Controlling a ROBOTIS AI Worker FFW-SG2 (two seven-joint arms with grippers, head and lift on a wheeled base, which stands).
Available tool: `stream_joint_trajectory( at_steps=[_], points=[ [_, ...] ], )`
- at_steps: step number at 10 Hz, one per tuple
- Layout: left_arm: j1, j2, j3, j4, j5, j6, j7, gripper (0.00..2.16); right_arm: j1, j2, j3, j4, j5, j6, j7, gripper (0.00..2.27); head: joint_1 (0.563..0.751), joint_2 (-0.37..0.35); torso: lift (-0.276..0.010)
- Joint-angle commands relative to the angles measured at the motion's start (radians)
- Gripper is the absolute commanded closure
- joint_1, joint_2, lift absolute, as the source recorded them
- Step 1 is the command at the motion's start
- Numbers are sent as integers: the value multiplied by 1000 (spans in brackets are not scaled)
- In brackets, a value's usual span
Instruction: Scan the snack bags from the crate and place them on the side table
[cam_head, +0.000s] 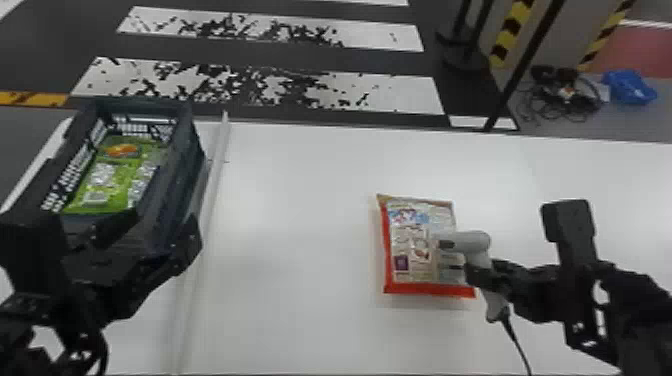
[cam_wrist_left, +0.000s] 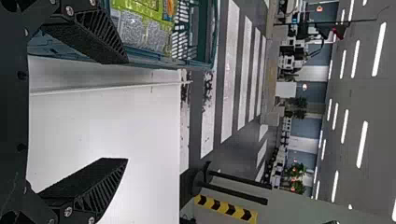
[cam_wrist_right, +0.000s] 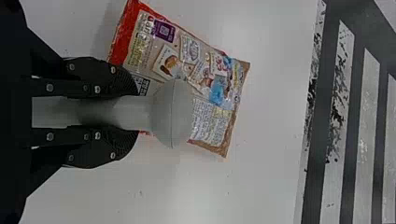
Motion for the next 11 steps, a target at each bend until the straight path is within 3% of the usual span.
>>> stream_joint_trajectory(
  at_steps=[1, 5, 7, 11],
  points=[
    [0, 0, 0, -1, 0, 0, 0, 137, -10, 0, 1, 23, 1, 0, 0, 2243, 695, -80, -94],
    [2, 0, 0, -1, 0, 0, 0, 137, -21, 0, 0, 32, 0, 0, -1, 2243, 695, -85, -94],
    [3, 0, 2, -1, 0, 0, -2, 137, -22, 5, -57, 43, -14, -40, -4, 2243, 695, -90, -94],
    [3, 0, 2, -1, 0, 0, -2, 137, -96, -17, -162, 244, -37, -184, -11, 2243, 695, -172, -94]
  ],
)
